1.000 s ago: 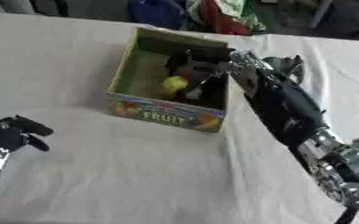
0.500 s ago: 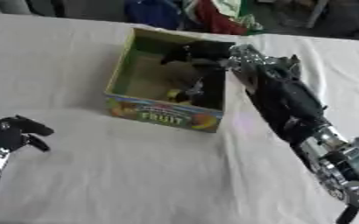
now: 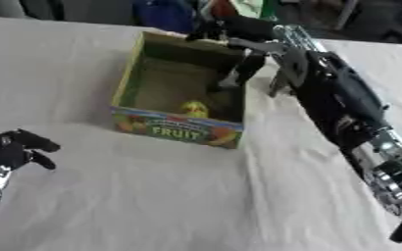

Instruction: Pick up objects on the table and place them in the box.

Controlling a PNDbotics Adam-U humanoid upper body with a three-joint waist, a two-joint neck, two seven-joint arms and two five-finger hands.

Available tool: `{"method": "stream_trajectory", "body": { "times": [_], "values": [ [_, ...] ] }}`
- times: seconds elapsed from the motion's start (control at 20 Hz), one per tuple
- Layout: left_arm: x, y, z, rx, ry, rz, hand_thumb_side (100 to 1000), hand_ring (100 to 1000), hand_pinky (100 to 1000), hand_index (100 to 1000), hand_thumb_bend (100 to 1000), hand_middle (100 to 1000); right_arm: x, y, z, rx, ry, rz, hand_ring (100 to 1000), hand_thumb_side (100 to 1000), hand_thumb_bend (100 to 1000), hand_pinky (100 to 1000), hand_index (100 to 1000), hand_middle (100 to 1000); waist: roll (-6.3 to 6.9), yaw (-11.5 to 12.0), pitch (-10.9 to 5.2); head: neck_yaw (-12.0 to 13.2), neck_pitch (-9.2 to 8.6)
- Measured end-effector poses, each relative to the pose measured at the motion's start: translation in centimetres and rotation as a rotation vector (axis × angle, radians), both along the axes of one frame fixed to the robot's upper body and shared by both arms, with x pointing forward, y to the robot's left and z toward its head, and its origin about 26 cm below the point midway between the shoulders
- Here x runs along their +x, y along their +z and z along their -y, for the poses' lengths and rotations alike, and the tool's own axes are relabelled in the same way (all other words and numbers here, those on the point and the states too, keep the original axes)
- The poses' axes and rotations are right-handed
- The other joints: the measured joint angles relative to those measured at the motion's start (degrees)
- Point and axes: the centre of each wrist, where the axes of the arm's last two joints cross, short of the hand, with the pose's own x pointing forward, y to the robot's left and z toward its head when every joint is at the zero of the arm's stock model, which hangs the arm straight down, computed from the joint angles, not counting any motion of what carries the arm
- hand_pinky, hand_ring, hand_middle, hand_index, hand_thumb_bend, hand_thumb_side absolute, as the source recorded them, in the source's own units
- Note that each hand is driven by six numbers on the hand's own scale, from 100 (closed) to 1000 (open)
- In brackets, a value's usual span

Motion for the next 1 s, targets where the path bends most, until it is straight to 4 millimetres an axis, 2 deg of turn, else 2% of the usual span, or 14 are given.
{"method": "stream_trajectory", "body": {
  "times": [0.2, 0.35, 0.55, 0.75, 1.0],
  "values": [
    [0.0, -0.1, -0.2, -0.001, 0.011, -0.001, 792, 686, 539, 679, 100, 560, -0.6, 1.8, 2.2, 0.095, -0.026, -0.009, 903, 668, 543, 841, 940, 836, 0.01, -0.7, 0.0, 0.8, -0.05],
    [-0.1, -0.1, -0.2, -0.002, 0.015, 0.0, 794, 686, 539, 680, 100, 561, -1.1, 2.3, 4.2, 0.163, -0.069, -0.036, 900, 634, 530, 836, 929, 832, 0.05, -1.1, 0.0, 1.2, -0.08],
    [-0.1, -0.1, -0.5, 0.001, 0.026, 0.0, 795, 687, 539, 680, 100, 561, -1.6, 2.6, 6.6, 0.229, -0.125, -0.067, 897, 615, 464, 832, 901, 828, 0.18, -1.4, 0.0, 1.4, -0.26],
    [-0.1, -0.2, -0.6, 0.007, 0.029, -0.002, 795, 691, 539, 680, 100, 561, -2.0, 2.2, 9.0, 0.276, -0.188, -0.106, 892, 607, 418, 827, 896, 822, 0.29, -1.5, 0.01, 1.7, -0.47],
    [-0.1, -0.2, -0.6, 0.009, 0.031, -0.002, 796, 692, 538, 680, 100, 561, -2.3, 0.6, 11.7, 0.318, -0.272, -0.161, 885, 608, 365, 820, 890, 813, 0.57, -1.4, 0.03, 1.9, -0.49]
  ]
}}
